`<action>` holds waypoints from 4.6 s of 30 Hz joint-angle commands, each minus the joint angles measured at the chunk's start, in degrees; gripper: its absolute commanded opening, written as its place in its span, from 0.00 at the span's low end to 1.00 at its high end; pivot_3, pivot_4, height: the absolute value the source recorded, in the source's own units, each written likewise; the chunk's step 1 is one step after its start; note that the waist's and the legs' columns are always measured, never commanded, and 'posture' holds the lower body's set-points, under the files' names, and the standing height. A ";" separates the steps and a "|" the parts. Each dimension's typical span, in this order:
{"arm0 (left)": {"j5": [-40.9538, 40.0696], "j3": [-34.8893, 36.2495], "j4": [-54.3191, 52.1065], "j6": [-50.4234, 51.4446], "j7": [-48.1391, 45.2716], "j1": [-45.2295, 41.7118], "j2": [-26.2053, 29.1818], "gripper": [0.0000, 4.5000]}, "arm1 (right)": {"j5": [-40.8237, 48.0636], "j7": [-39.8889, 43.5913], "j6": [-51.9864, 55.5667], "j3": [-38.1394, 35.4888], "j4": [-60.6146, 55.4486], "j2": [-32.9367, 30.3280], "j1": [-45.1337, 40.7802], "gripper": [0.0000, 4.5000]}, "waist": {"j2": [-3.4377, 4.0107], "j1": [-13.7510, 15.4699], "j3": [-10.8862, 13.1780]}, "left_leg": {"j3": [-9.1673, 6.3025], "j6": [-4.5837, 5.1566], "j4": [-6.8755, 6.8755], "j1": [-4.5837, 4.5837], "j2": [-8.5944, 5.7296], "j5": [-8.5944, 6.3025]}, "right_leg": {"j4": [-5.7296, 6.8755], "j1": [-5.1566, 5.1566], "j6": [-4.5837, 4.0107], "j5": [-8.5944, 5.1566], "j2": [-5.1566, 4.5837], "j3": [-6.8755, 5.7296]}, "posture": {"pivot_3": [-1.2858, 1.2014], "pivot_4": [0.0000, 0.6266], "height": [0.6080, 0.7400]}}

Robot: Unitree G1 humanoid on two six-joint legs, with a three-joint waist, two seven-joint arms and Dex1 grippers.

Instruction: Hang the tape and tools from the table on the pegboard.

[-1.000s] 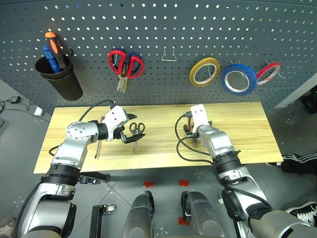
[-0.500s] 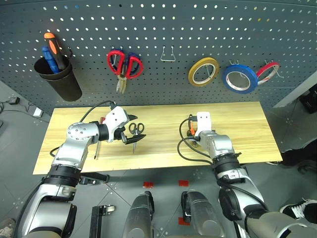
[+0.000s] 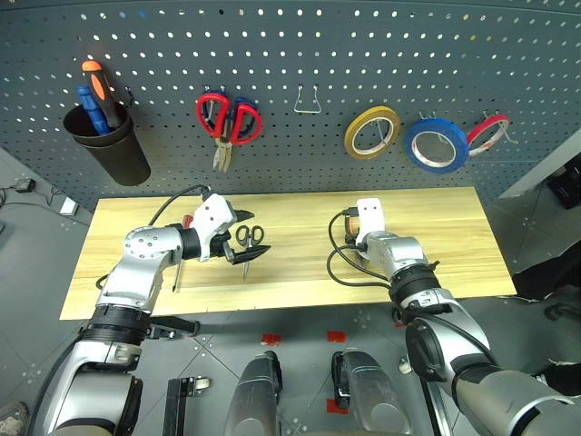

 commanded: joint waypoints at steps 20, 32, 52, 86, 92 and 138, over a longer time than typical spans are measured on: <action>-13.70 13.49 -24.38 15.47 13.13 6.97 -1.28 1.00 | -3.91 2.49 -10.44 16.49 -59.25 4.97 8.04 0.58 | 0.00 0.37 0.01 | -0.20 0.12 0.25 0.04 -0.01 -0.02 | 0.64 -0.18 -0.04 0.02 0.06 -0.03 | 0.49 0.43 1.00; -11.70 10.27 -27.55 23.31 24.62 -0.43 -5.78 1.00 | -3.20 3.55 -34.91 11.48 -27.63 4.45 -14.25 0.58 | -0.01 0.87 0.02 | -0.12 -0.12 0.15 -0.03 0.00 0.12 | 0.48 -0.21 -0.06 0.03 0.03 -0.01 | 0.51 0.41 1.00; -8.80 6.60 -22.36 19.79 26.34 -6.19 -11.72 1.00 | -4.62 -0.35 -60.75 7.10 10.50 0.39 -27.55 0.58 | -0.02 1.21 0.04 | -0.01 -0.15 0.10 -0.02 0.02 0.18 | 0.52 -0.23 -0.07 0.03 0.01 0.03 | 0.52 0.46 1.00; 3.06 4.22 -17.07 29.86 38.52 4.36 -12.15 1.00 | 13.35 20.67 -2.17 12.39 -54.77 -2.99 14.63 1.00 | 0.02 1.62 0.09 | -0.15 0.05 -0.06 -0.03 0.02 0.10 | 0.37 -0.23 -0.08 0.03 0.01 -0.04 | 0.50 0.47 1.00; 5.17 3.95 -13.69 33.26 42.20 4.94 -13.74 1.00 | 19.44 25.50 9.26 16.04 -66.69 -7.03 23.03 1.00 | 0.02 1.68 0.09 | -0.23 0.06 -0.04 -0.02 0.00 0.09 | 0.36 -0.19 -0.07 0.02 0.01 -0.08 | 0.50 0.48 1.00; 10.95 3.38 -1.64 31.86 49.27 6.14 -18.89 0.05 | 32.22 29.98 18.69 17.48 -75.76 -16.56 26.10 1.00 | -0.06 0.84 0.07 | -0.31 0.07 -0.06 0.14 -0.04 0.08 | 0.20 0.09 -0.04 0.03 0.00 -0.18 | 0.48 0.48 1.00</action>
